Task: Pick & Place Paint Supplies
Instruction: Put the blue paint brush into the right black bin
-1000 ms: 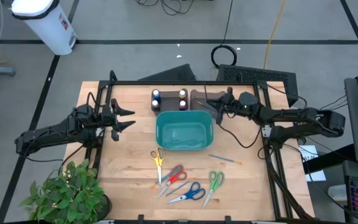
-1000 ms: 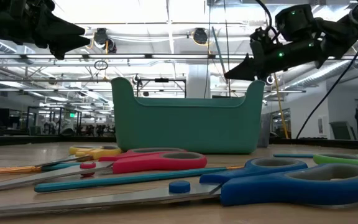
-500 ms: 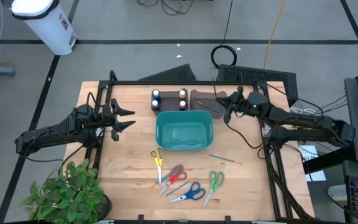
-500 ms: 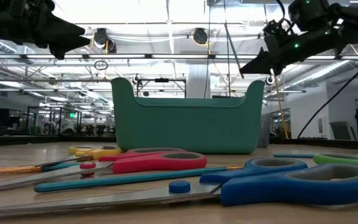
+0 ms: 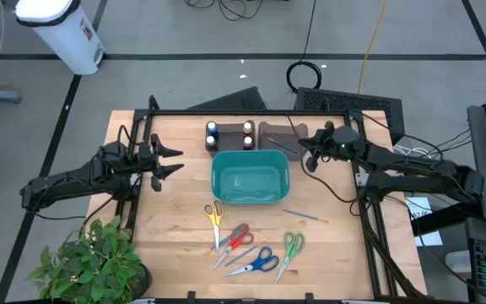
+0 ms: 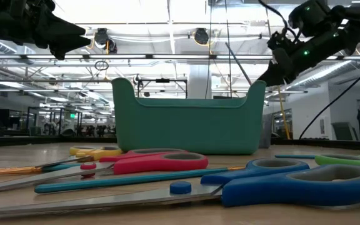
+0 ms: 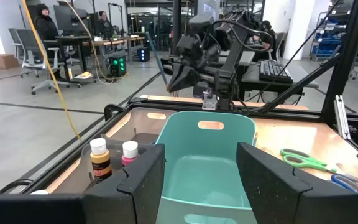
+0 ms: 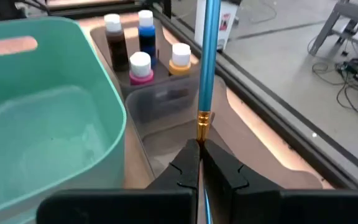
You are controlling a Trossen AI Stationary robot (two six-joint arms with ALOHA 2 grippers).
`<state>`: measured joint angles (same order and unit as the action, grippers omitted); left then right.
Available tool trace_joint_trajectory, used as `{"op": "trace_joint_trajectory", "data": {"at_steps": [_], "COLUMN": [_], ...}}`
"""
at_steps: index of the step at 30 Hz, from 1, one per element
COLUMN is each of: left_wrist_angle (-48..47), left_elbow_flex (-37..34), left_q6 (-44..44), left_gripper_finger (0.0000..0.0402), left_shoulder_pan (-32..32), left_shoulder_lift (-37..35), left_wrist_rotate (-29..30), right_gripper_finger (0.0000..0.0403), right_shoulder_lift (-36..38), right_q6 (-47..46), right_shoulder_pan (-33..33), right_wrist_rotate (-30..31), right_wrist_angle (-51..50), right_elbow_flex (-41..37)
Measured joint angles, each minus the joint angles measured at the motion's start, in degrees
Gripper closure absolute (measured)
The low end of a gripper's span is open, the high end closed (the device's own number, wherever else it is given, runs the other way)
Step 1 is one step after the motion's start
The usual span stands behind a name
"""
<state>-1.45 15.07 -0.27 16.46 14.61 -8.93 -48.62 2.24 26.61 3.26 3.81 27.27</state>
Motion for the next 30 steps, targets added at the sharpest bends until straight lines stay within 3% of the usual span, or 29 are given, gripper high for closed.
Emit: {"op": "trace_joint_trajectory", "data": {"at_steps": [17,30], "left_wrist_angle": [0.02,0.02], "left_elbow_flex": [0.00,0.00], "left_q6": [0.00,0.00], "left_gripper_finger": [0.0195,0.0194], "left_shoulder_pan": [-0.02,-0.02], "left_shoulder_lift": [-0.02,0.00], "left_wrist_rotate": [0.00,0.00], "right_gripper_finger": [0.0403,0.0403], "right_shoulder_lift": [-13.06,-13.81], "right_q6": [0.14,0.61], "right_shoulder_pan": [2.68,4.17], "right_wrist_rotate": [-0.03,-0.52], "right_wrist_angle": [0.18,0.09], "right_elbow_flex": [0.00,0.00]}}
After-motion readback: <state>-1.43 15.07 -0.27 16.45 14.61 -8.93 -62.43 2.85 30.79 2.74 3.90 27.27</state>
